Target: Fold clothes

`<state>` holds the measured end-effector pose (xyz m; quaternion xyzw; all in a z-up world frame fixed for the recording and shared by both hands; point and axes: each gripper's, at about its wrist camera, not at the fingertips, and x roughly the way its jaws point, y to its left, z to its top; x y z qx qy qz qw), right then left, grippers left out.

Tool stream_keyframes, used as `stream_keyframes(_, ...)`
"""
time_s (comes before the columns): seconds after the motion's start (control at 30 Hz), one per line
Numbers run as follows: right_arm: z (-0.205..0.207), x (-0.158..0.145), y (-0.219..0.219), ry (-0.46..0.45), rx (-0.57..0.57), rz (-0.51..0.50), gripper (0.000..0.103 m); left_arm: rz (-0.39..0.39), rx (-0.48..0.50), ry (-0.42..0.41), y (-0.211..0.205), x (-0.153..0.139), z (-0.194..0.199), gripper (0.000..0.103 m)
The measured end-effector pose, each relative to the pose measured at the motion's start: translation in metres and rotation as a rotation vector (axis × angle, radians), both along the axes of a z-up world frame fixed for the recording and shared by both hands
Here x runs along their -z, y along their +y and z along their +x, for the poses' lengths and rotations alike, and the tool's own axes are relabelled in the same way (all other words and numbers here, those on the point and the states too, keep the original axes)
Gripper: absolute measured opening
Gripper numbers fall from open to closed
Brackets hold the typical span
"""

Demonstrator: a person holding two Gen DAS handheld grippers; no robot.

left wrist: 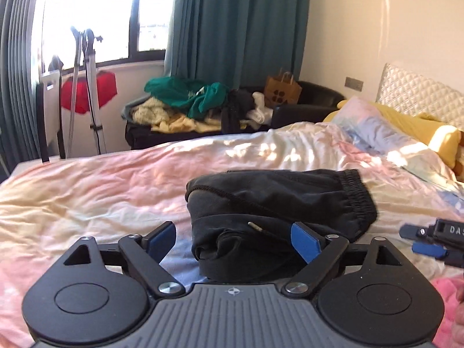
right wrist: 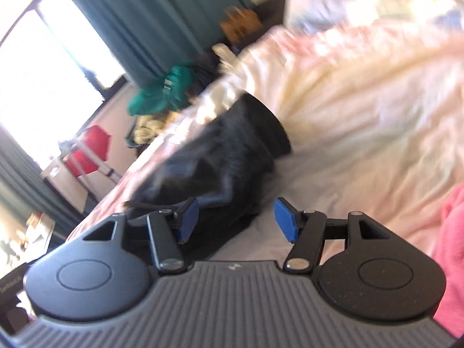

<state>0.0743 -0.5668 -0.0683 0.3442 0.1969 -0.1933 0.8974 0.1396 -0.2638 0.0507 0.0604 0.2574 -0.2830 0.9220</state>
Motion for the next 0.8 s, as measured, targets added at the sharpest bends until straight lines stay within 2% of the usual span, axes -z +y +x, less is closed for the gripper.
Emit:
stream_keyframes(0.07,-0.015,-0.021,0.018,-0.018,-0.027,-0.081,0.062,-0.034,-0.016,-0.007,0.014,-0.017,-0.025,0.101)
stream_keyframes(0.2,-0.044,-0.066,0.052,-0.066,-0.085,-0.198,0.063,-0.109,-0.032,-0.037,0.043,-0.047,-0.067,0.103)
stream_keyframes(0.27,-0.059,-0.083,0.068,-0.095,-0.106,-0.237,0.071,-0.120,-0.036,-0.066,0.055,-0.059,-0.086,0.103)
stream_keyframes(0.33,-0.071,-0.098,0.085,-0.127,-0.121,-0.266,0.071,-0.112,-0.044,-0.090,0.064,-0.064,-0.103,0.103)
stream_keyframes(0.37,-0.074,-0.102,0.091,-0.138,-0.124,-0.283,0.078,-0.107,-0.047,-0.102,0.068,-0.066,-0.112,0.103)
stream_keyframes(0.4,-0.079,-0.106,0.098,-0.151,-0.129,-0.306,0.093,-0.103,-0.050,-0.115,0.072,-0.069,-0.121,0.103)
stream_keyframes(0.47,-0.087,-0.111,0.113,-0.176,-0.130,-0.356,0.103,-0.097,-0.060,-0.139,0.080,-0.070,-0.137,0.103)
stream_keyframes(0.63,-0.094,-0.104,0.136,-0.191,-0.109,-0.425,0.103,-0.083,-0.084,-0.188,0.094,-0.069,-0.165,0.103)
stream_keyframes(0.8,-0.086,-0.083,0.144,-0.164,-0.103,-0.430,0.103,-0.058,-0.094,-0.208,0.102,-0.054,-0.168,0.103)
